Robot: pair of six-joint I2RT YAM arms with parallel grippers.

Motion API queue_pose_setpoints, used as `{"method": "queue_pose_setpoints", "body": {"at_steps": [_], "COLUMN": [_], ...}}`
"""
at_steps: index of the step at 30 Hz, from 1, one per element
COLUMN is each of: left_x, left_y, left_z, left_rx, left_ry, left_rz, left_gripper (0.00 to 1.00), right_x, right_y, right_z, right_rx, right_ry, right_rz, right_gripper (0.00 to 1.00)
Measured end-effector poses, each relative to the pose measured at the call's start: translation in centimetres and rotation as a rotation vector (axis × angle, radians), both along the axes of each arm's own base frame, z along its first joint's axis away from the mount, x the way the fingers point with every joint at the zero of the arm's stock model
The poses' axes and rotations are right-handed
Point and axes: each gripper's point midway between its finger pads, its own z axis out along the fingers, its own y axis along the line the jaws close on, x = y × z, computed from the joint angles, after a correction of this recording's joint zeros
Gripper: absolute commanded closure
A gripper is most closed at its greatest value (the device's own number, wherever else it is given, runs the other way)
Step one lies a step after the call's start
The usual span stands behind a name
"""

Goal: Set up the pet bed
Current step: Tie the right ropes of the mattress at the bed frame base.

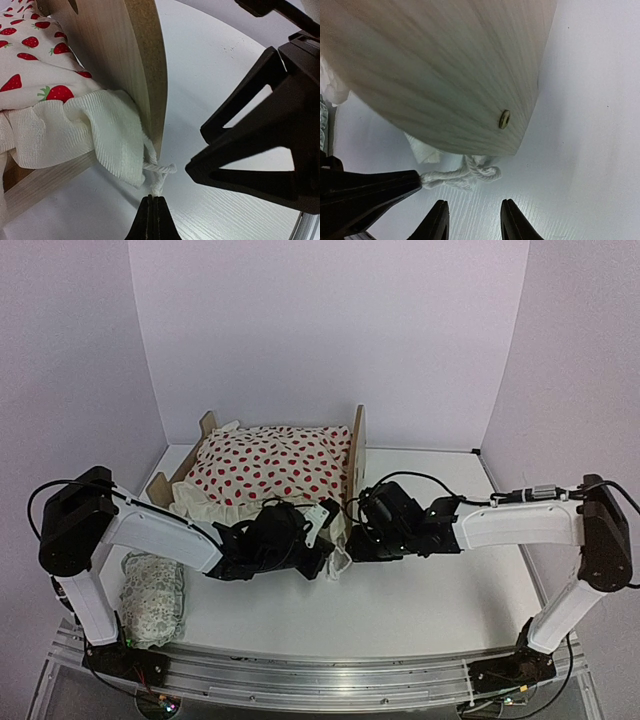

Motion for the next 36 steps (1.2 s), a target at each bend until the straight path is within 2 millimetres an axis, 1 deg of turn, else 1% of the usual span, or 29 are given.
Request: {"method": "queue_pose_setpoints", "body": {"at_steps": [3,9,18,23,30,36], "left_x": [-0.1,0.1,0.1,0.0,0.1,0.2], "left_y": [0.4,0.6,0.4,0.4,0.4,0.8], "left_z": [-0.2,-0.3,-0.1,0.1,0.9,1.1], "left_rx": [0.008,0.004,-0.008,-0.015,-0.033,-0.040], "left_ry": [-0.003,-0.004,-0.003,0.002,-0.006,-0.005], "left_rz": [-0.011,-0.028,-0.062,-0.074,-0.084,-0.087], "left_gripper": [1.00,1.00,1.00,1.00,1.00,1.00], "right_x": [0.4,1.3,1.8,2.4,2.8,3.0], "right_y": [-0.1,0.3,0.2,0.5,0.9,1.0], "right_z": [-0.4,-0.2,-2.2,-2.4,-3.0,-3.7], "right_rx": [0.005,0.081,0.126,0.158,0.189,0.199], "right_ry": [0.000,-0.019,-0.007,-0.013,-0.009,-0.001], "right_rz": [-0.043,-0.116,-0.199,-0.227,-0.257,-0.286], "right_gripper": [0.63,0.63,0.63,0.63,0.64,0.68]}}
